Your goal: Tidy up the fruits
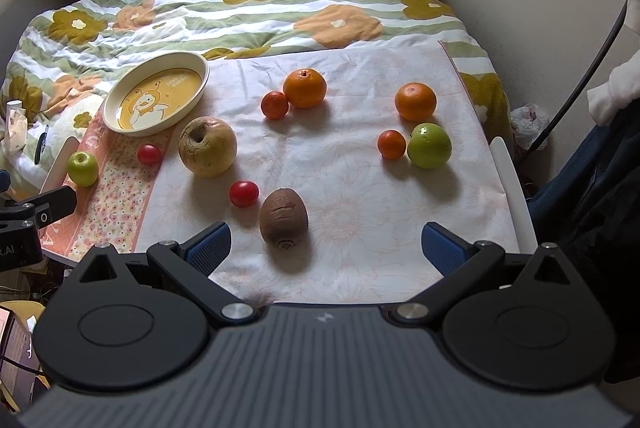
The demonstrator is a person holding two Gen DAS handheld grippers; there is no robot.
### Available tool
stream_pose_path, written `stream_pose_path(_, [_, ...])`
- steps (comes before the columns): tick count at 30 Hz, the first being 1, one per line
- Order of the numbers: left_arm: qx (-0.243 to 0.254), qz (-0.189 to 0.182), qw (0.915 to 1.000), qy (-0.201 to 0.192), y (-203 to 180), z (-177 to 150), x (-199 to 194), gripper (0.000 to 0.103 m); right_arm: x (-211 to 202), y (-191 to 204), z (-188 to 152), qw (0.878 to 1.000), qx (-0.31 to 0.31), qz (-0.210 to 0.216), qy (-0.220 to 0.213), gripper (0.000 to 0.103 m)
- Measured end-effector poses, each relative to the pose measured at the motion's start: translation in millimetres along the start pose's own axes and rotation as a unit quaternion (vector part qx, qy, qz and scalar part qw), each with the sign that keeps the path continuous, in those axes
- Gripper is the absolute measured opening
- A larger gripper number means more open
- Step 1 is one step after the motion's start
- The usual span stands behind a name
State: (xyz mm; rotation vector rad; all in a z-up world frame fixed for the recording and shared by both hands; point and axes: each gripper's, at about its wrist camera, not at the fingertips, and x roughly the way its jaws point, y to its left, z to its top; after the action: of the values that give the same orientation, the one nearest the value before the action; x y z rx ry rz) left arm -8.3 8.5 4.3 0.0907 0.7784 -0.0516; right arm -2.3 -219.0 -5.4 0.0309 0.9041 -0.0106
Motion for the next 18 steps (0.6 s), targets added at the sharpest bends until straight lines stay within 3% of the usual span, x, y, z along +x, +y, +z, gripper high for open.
stream_pose_path(18, [0.001, 0.001, 1.0, 0.002, 4.1, -0.1, 2.0, 0.102, 1.0, 1.8, 0.7, 1.0, 0.0, -0.001, 0.001, 0.103])
